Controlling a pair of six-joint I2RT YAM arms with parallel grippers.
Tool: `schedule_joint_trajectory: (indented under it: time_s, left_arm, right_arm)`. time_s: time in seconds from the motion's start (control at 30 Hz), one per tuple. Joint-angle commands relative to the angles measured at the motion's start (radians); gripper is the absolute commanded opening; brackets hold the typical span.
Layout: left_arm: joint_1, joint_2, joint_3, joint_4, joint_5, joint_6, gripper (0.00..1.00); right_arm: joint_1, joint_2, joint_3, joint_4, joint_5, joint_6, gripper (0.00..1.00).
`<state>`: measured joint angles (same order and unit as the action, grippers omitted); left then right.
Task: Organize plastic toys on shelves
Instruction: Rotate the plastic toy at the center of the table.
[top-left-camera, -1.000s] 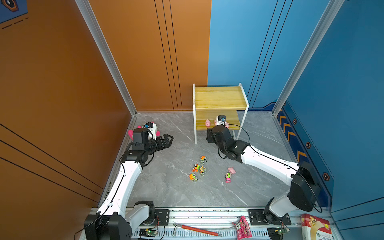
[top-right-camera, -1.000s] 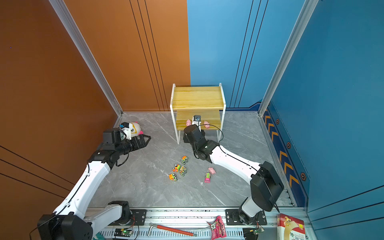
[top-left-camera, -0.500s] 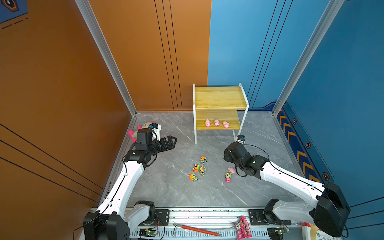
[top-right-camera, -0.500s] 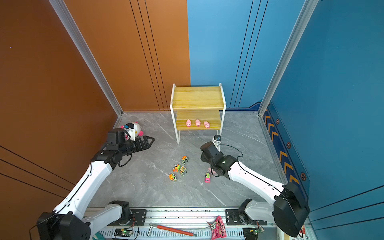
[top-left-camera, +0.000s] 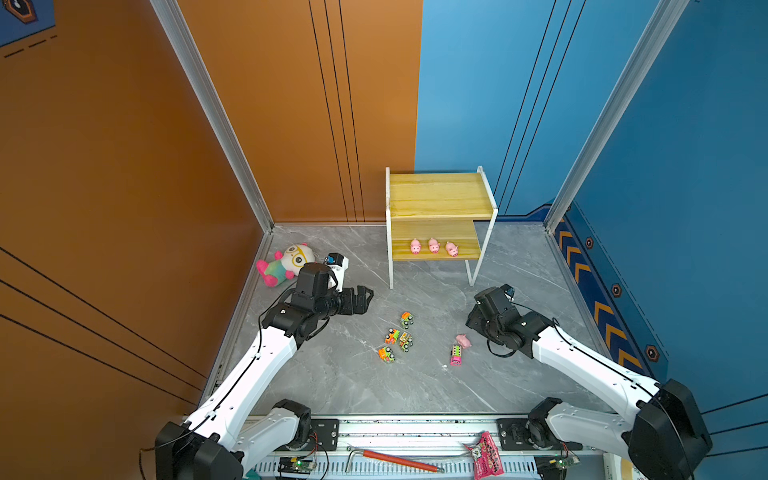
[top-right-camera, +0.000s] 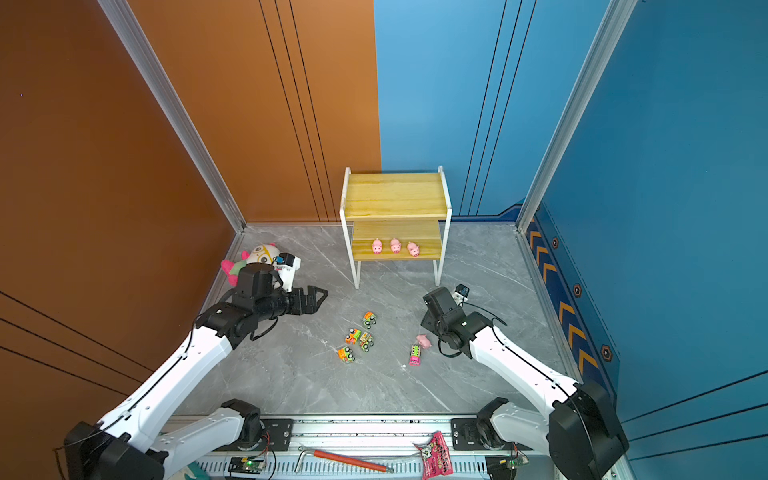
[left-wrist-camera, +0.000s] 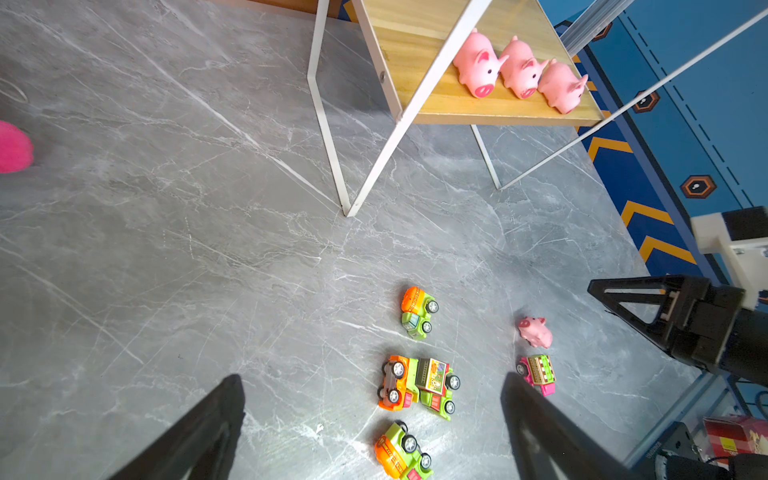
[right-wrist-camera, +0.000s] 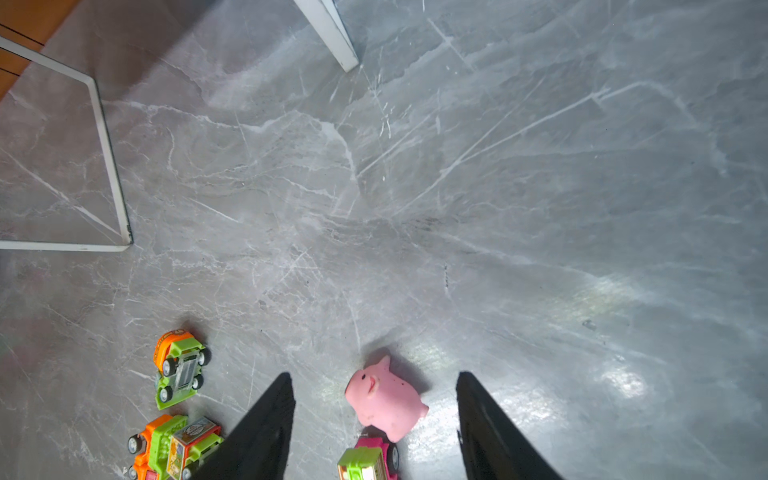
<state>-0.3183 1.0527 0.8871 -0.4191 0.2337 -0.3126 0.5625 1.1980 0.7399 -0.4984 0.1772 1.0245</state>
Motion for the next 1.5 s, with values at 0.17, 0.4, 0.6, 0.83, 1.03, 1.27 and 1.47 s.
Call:
schedule_joint_trajectory:
  time_s: [0.17, 0.4, 0.6, 0.83, 1.03, 1.27, 1.47]
  left_arm:
    - [-0.006, -0.003, 0.012, -0.026, -0.018, 0.023, 0.97]
    - [0.000, 0.002, 0.014, -0.028, -0.013, 0.023, 0.97]
    - [0.004, 0.003, 0.014, -0.028, -0.011, 0.023, 0.97]
    - [0.013, 0.001, 0.014, -0.029, -0.010, 0.023, 0.97]
    - [0.017, 0.004, 0.015, -0.027, -0.008, 0.023, 0.96]
    - [0.021, 0.008, 0.015, -0.027, -0.008, 0.023, 0.97]
    - [0.022, 0.011, 0.013, -0.029, -0.014, 0.027, 0.97]
  right_arm:
    - [-0.006, 0.165, 0.011, -0.005, -0.126, 0.118, 0.63]
    - [0.006, 0.238, 0.018, 0.032, -0.159, 0.154, 0.66]
    - [0.017, 0.288, 0.032, 0.056, -0.169, 0.165, 0.66]
    - [0.046, 0.343, 0.068, 0.057, -0.178, 0.163, 0.58]
    - [0.056, 0.351, 0.094, 0.043, -0.165, 0.119, 0.43]
    - [0.071, 0.369, 0.174, 0.015, -0.113, -0.019, 0.38]
    - [0.108, 0.393, 0.253, 0.010, -0.089, -0.118, 0.38]
